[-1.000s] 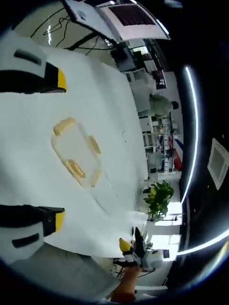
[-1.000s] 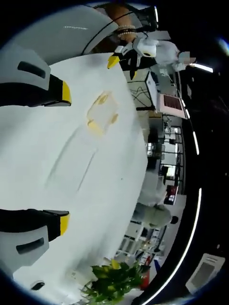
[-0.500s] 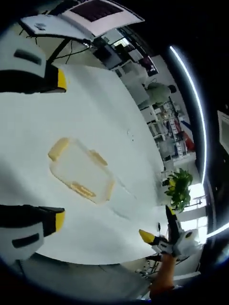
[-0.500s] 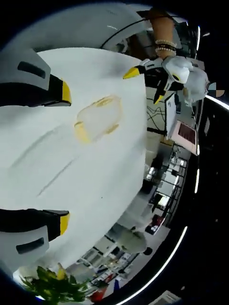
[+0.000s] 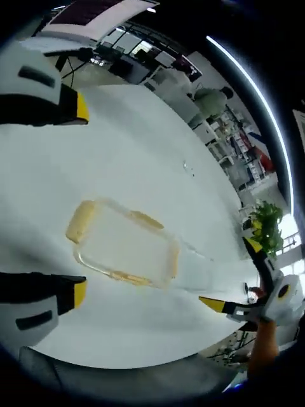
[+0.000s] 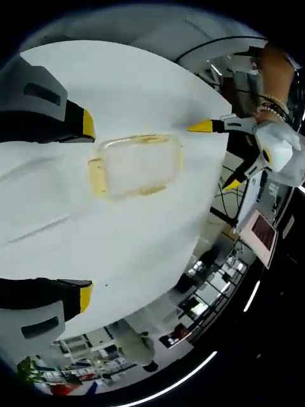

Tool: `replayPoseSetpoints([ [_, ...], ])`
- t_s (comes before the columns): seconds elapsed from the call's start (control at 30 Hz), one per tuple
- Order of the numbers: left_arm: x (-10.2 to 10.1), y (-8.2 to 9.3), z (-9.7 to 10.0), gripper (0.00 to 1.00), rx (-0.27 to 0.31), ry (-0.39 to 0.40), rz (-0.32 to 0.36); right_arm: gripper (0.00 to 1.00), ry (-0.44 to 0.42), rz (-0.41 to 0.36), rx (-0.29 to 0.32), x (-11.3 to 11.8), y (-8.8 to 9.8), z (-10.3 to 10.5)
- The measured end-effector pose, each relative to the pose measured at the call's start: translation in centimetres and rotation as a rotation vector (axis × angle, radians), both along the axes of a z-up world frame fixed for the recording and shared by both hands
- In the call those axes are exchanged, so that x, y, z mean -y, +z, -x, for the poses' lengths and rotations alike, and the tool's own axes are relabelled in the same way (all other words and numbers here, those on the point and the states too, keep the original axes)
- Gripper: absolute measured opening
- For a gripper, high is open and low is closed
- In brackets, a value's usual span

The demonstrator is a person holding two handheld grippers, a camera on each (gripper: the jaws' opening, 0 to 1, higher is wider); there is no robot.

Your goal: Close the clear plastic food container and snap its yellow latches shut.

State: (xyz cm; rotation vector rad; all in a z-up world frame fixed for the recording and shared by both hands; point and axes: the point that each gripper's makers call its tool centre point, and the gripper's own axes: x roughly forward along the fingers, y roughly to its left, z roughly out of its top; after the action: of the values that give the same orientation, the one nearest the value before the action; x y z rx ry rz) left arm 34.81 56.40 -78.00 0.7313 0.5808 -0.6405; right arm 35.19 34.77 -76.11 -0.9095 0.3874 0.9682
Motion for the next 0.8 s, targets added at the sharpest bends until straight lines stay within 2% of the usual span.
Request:
replayPoseSetpoints([
  [0.13,0.1,-0.9,-0.7,0.96,-0.014,-0.038,-0.056,0.86,0.065,0.061,-0.014,-1.5,-1.3,-0.4],
  [0.2,-0.1,-1.3,-1.0,0.96,-0.019,-0.059,-0.105,0.85,0.098,0.098,0.012,-2.1,-1.6,-1.0],
  [0.43,-0.4,-2.5,-1.7,0.95,-0.05,-0.105,-0.18,0.83,0.146,0.139,-0.02,-3.6,-3.0,-2.0],
  [0.6,-0.4,-3.2,-2.0,0.94,-0.089,-0.121,-0.178,0.81,0.201,0.207,-0.064,-3.7,-4.6,-1.9],
  [0.67,0.1,-3.4,-1.7,0.89,-0.114,-0.171,-0.164,0.78,0.21,0.224,-0.07,-3.6,-4.9,-2.1],
  [0.8,-0.2,-3.7,-2.3,0.9,-0.115,-0.159,-0.197,0.74,0.228,0.237,-0.093,-3.6,-5.3,-2.0],
])
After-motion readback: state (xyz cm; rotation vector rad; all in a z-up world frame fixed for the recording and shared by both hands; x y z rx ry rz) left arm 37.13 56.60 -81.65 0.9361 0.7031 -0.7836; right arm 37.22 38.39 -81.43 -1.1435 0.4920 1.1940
